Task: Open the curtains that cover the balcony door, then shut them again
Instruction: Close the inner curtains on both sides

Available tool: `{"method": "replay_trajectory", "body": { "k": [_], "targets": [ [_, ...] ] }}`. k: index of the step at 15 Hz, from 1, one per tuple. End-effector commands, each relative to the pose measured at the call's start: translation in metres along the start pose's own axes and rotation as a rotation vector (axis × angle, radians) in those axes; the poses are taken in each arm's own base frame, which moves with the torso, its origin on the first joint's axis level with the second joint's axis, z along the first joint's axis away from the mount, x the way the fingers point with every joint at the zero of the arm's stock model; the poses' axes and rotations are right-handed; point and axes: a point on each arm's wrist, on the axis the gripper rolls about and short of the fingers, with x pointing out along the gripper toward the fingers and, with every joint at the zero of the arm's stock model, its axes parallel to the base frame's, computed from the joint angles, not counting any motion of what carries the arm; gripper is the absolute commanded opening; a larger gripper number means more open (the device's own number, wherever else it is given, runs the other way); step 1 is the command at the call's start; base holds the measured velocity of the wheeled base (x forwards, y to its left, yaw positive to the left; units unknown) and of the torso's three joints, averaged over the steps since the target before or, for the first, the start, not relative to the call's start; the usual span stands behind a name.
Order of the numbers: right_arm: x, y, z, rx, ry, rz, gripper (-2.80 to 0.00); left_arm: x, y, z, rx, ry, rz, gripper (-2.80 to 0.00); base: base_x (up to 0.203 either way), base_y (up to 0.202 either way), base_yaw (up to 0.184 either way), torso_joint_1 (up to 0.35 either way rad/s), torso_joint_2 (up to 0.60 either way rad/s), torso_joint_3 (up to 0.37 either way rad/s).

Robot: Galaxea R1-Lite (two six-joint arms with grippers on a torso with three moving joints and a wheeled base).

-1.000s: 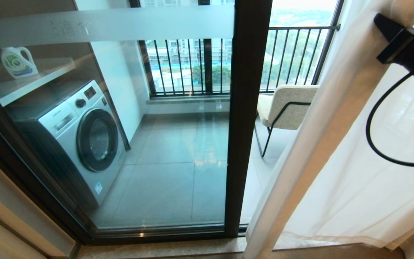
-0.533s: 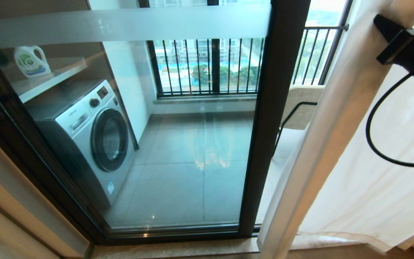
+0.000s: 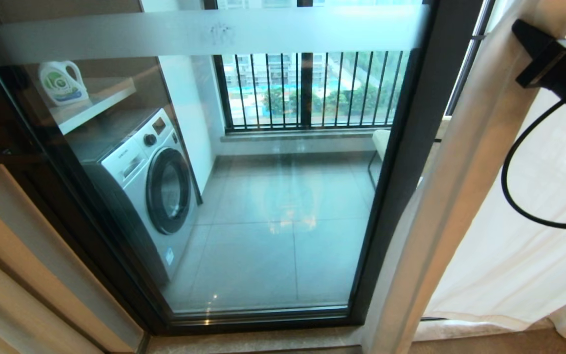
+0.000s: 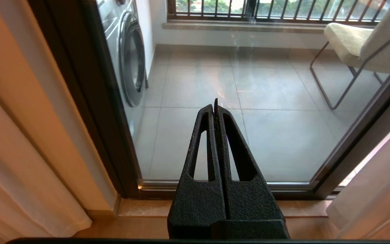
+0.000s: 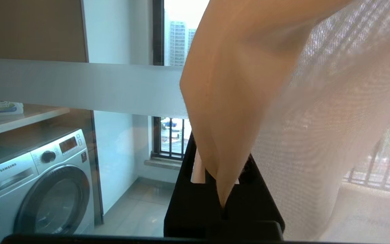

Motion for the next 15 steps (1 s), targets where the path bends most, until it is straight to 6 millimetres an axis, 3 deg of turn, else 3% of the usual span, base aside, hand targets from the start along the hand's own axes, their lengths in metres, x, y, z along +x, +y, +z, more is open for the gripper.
{"method": "replay_trajectory", "body": {
  "k": [1, 15],
  "targets": [
    [-0.0001, 0.0001, 0.0018, -0.001, -0.010, 0.002, -2.80, 0.0000, 0.0000, 0.0000, 0.000, 0.000, 0.001, -2.80, 0.000, 0.190, 0.001, 0.002, 0.00, 0.005],
    [-0.0021, 0.0005, 0.0038, -0.002, -0.012, 0.002, -2.80, 0.0000, 0.0000, 0.0000, 0.000, 0.000, 0.001, -2.80, 0.000, 0.188, 0.000, 0.002, 0.00, 0.004]
  ]
}}
